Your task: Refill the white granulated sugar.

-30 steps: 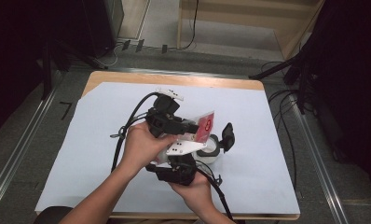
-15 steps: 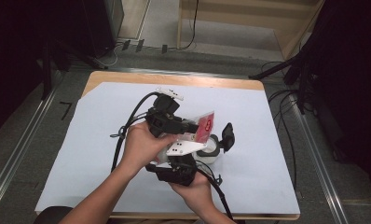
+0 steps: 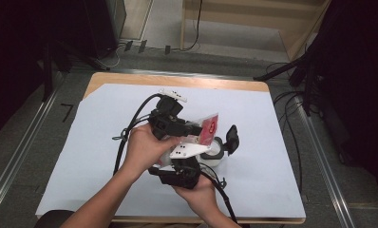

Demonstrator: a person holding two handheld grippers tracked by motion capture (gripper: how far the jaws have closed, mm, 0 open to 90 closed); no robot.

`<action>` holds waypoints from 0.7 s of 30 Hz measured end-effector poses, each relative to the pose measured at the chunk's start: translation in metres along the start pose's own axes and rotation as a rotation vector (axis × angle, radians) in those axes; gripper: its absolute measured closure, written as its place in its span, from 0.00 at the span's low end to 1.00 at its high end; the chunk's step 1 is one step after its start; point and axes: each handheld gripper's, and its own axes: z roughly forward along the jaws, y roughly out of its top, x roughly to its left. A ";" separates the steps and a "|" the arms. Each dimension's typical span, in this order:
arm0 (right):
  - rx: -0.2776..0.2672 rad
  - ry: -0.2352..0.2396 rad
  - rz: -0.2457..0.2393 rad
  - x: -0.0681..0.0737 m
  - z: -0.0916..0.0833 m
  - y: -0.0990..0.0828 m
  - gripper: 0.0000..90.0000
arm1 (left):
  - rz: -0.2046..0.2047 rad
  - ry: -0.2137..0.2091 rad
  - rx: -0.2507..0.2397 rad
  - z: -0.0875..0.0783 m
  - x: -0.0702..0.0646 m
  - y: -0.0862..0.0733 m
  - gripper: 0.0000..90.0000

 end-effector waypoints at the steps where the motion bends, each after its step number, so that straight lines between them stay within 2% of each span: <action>1: 0.000 0.000 -0.001 0.000 0.000 0.000 0.70 | 0.000 0.000 0.000 0.000 0.000 0.000 0.85; 21: -0.002 -0.003 0.000 0.000 0.000 0.000 0.71 | 0.004 0.005 0.002 0.000 -0.001 0.000 0.85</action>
